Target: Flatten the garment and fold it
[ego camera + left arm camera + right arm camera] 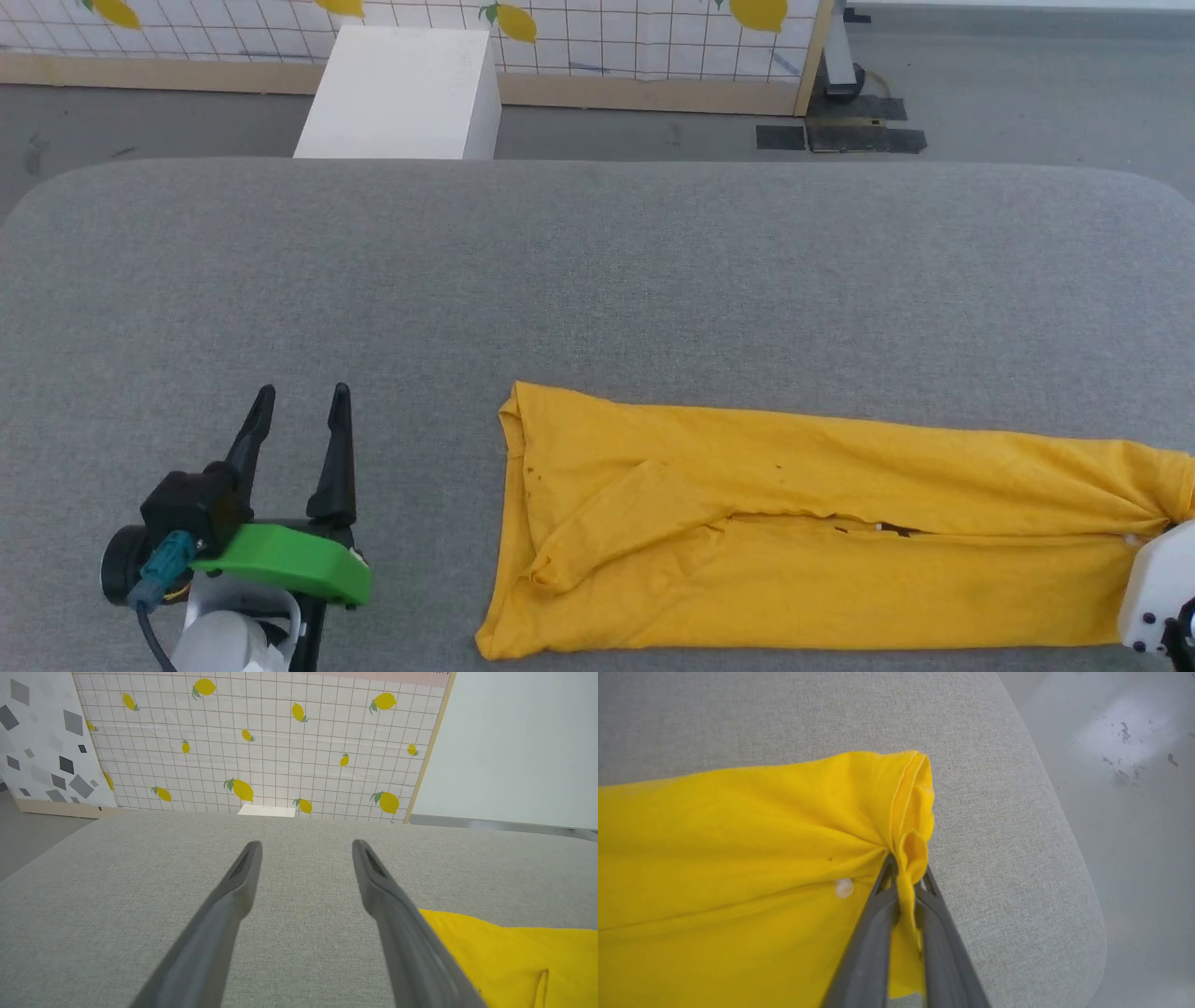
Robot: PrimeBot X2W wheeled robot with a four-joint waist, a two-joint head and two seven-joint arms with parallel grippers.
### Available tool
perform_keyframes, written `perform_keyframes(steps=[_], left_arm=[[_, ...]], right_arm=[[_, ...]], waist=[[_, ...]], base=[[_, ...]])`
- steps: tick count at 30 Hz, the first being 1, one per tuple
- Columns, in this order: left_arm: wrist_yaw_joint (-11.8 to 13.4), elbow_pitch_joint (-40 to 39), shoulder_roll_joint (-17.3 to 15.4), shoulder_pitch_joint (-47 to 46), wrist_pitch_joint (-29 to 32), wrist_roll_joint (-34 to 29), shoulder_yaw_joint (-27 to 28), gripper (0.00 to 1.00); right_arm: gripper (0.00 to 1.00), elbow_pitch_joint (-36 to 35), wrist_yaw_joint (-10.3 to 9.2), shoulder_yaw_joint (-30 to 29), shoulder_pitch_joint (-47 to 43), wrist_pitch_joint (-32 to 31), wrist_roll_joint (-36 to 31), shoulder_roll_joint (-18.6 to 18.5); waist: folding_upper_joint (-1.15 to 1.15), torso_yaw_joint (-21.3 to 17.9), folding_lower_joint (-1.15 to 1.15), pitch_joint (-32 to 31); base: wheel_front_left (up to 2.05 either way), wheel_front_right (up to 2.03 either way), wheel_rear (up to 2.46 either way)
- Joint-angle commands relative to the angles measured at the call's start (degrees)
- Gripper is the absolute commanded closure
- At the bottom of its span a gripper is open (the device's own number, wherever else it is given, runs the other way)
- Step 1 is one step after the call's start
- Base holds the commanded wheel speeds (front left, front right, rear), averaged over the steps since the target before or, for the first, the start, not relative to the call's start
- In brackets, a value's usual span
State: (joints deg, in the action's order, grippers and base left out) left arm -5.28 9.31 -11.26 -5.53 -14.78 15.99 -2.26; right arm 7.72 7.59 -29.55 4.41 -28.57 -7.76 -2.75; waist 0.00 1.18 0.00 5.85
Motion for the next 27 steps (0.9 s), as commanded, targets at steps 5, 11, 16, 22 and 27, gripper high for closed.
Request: perform_keyframes(steps=[5,11,16,22,27], left_arm=[[-0.7,0.6,0.5,0.4,-0.2,-0.7,0.3,0.0],[-1.1,0.8,0.5,0.4,-0.2,-1.0,0.5,0.0],[-1.3,0.7,0.7,-0.1,-0.2,-1.1,0.4,0.0],[-1.5,0.7,0.8,-1.5,-0.2,-1.3,0.3,0.0],[-1.7,0.6,1.4,-3.0,-0.2,-1.7,-0.3,0.0]], right_arm=[[1.0,-2.8,-0.1,4.0,-0.9,-3.4,0.7,-0.1],[1.0,-16.9,-0.1,16.4,-4.6,-13.8,8.1,-0.1],[1.0,-30.5,-0.1,29.2,-5.2,-22.1,12.6,-0.1],[1.0,-31.2,-0.1,46.3,1.9,-23.0,14.7,-0.1],[1.0,-21.6,-0.1,55.0,9.2,-20.0,17.3,-0.1]], waist=[[0.0,0.3,0.0,-0.4],[0.0,0.8,0.0,-0.6],[0.0,1.8,0.0,-0.1],[0.0,2.7,0.0,1.7],[0.0,3.9,0.0,3.7]], base=[[0.0,0.0,0.0],[0.0,0.0,0.0],[0.0,0.0,0.0],[0.0,0.0,0.0],[0.0,0.0,0.0]])
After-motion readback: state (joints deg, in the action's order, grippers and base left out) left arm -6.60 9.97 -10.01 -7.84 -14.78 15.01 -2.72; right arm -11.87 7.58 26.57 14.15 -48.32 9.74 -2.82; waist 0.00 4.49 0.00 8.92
